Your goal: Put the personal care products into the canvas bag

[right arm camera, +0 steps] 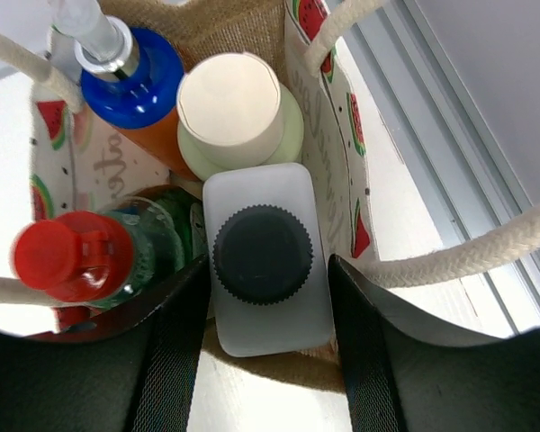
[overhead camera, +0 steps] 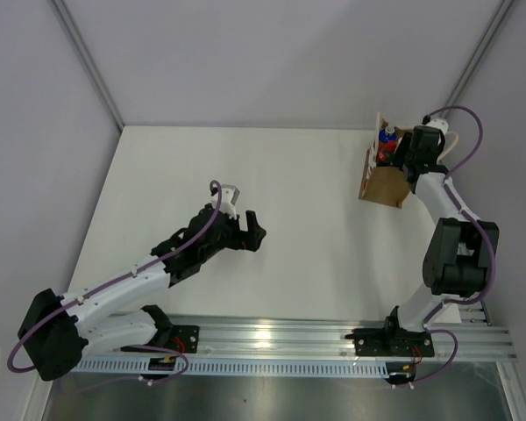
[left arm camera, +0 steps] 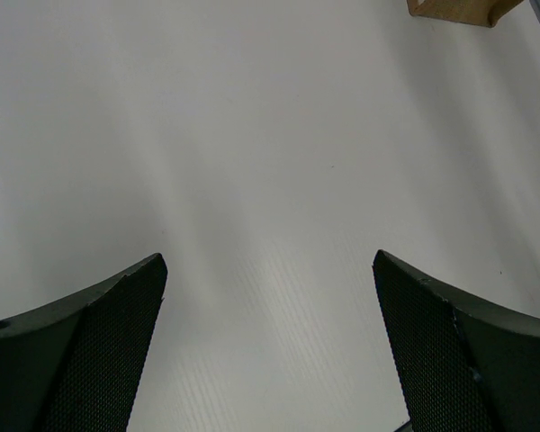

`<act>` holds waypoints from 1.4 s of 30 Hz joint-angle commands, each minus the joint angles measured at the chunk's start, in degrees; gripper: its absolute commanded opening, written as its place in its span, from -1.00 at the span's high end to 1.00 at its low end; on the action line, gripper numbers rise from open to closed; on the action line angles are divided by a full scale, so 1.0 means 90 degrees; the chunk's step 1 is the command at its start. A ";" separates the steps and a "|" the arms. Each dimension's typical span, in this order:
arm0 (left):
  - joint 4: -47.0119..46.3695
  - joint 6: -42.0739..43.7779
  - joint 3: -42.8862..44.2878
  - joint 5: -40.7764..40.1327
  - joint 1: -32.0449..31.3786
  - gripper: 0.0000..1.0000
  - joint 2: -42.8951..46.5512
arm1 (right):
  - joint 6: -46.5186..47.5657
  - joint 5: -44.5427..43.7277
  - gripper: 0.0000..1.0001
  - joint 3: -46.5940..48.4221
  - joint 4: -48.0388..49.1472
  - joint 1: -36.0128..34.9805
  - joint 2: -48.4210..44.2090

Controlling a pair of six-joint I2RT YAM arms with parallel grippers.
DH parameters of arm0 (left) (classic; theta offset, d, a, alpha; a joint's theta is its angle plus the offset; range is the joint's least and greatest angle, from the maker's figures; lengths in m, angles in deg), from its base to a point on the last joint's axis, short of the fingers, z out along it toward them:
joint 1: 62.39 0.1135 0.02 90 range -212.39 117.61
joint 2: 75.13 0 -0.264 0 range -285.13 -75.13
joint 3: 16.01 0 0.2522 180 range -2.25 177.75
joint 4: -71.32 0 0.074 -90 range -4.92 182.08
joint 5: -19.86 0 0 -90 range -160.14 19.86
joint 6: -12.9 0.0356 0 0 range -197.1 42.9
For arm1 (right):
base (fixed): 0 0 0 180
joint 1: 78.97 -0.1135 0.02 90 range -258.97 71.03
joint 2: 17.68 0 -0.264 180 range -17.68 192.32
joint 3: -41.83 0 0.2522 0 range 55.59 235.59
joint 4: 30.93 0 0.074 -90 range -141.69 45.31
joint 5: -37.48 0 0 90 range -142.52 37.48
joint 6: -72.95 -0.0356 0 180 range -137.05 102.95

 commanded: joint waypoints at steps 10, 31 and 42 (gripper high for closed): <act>-0.0228 -0.0017 0.0118 0.0041 0.0029 -0.99 0.0178 | -0.1392 0.0661 -0.18 0.0504 -0.0860 -0.0168 -0.1955; -0.0141 -0.0026 -0.0077 -0.0096 -0.0421 -0.99 0.1633 | -0.1628 0.0868 -0.42 -0.3353 0.0604 -0.4816 -0.4660; -0.0238 -0.0076 -0.0457 -0.0036 -0.0860 -0.99 0.1674 | -0.2321 0.0604 -0.99 -0.4722 0.1367 -0.5042 -0.6087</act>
